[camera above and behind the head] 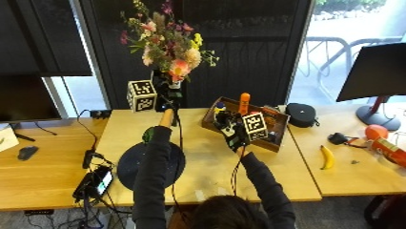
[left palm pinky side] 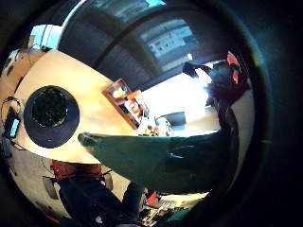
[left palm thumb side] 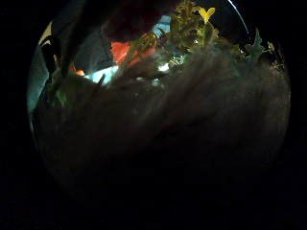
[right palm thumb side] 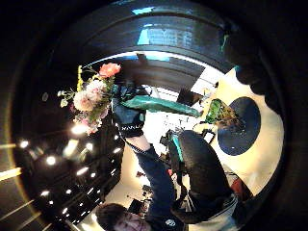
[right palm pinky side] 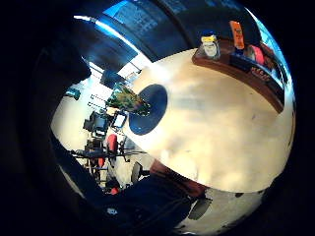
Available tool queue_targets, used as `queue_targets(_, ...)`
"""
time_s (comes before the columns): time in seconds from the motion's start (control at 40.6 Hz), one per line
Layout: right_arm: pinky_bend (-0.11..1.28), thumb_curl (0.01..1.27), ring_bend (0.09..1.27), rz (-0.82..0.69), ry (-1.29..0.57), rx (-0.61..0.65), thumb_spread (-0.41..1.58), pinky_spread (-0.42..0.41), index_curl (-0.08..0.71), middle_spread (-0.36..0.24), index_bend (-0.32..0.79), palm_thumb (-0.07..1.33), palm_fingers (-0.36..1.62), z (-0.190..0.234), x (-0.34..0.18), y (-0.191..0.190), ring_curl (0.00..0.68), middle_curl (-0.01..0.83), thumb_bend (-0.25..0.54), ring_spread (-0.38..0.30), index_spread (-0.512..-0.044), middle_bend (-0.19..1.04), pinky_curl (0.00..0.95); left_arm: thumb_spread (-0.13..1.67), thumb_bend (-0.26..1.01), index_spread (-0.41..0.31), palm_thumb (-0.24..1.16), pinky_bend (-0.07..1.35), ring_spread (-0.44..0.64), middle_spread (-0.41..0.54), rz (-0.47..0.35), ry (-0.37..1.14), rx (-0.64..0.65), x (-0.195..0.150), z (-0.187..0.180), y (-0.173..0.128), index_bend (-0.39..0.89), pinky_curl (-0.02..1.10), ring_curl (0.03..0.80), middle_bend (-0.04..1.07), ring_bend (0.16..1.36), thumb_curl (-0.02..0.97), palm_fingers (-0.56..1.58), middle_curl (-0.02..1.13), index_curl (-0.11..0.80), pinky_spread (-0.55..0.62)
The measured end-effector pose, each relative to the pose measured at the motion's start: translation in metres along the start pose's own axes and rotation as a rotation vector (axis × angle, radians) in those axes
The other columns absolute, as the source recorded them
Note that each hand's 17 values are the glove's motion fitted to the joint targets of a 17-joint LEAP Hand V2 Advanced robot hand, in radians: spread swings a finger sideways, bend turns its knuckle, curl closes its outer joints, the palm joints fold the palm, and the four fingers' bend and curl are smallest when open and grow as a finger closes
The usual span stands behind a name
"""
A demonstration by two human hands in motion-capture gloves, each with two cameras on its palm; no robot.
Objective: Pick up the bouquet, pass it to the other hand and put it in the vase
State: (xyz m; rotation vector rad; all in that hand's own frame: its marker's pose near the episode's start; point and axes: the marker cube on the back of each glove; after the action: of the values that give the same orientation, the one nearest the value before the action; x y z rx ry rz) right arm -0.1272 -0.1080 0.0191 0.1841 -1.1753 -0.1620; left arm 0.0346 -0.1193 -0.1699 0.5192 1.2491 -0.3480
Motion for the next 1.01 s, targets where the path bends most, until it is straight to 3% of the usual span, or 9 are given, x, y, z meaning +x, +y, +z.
queue_targets(0.148, 0.45, 0.45, 0.49, 0.005, 0.034, 0.023, 1.03, -0.119, 0.344, -0.211, 0.09, 0.61, 0.75, -0.014, -0.004, -0.001, 0.385, 0.419, -0.032, -0.205, -0.301, 0.27, 0.368, 0.82, -0.03, -0.333, 0.82, 0.46, -0.33, -0.320, -0.025, 0.010, 0.090, -0.013, -0.021, -0.020, 0.46, 0.51, 0.509, 0.77, 0.82, 0.555, 1.26, 0.63, 0.625, -0.33)
queue_targets(0.541, 0.38, 0.41, 0.44, 0.008, 0.057, 0.025, 1.06, -0.038, 0.283, -0.178, 0.11, 0.59, 0.75, -0.016, 0.009, 0.001, 0.356, 0.406, -0.025, -0.193, -0.312, 0.24, 0.335, 0.83, -0.03, -0.333, 0.81, 0.43, -0.33, -0.319, -0.098, 0.008, 0.286, -0.064, -0.041, -0.046, 0.42, 0.51, 0.512, 0.76, 0.81, 0.567, 1.24, 0.65, 0.666, -0.34)
queue_targets(0.861, 0.34, 0.40, 0.42, 0.053, 0.067, 0.022, 1.07, -0.007, 0.271, -0.170, 0.12, 0.60, 0.76, -0.016, 0.046, -0.005, 0.356, 0.404, -0.023, -0.193, -0.311, 0.22, 0.331, 0.84, -0.03, -0.334, 0.82, 0.40, -0.33, -0.319, -0.139, -0.017, 0.281, -0.115, -0.037, -0.064, 0.39, 0.51, 0.510, 0.74, 0.80, 0.570, 1.23, 0.66, 0.696, -0.32)
queue_targets(1.009, 0.32, 0.39, 0.42, 0.074, 0.077, 0.010, 1.07, 0.004, 0.270, -0.182, 0.12, 0.60, 0.78, -0.015, 0.052, -0.003, 0.353, 0.400, -0.022, -0.193, -0.310, 0.21, 0.327, 0.87, -0.04, -0.334, 0.77, 0.39, -0.33, -0.319, -0.180, 0.022, 0.144, -0.151, -0.037, -0.070, 0.38, 0.51, 0.508, 0.73, 0.78, 0.554, 1.23, 0.66, 0.709, -0.31)
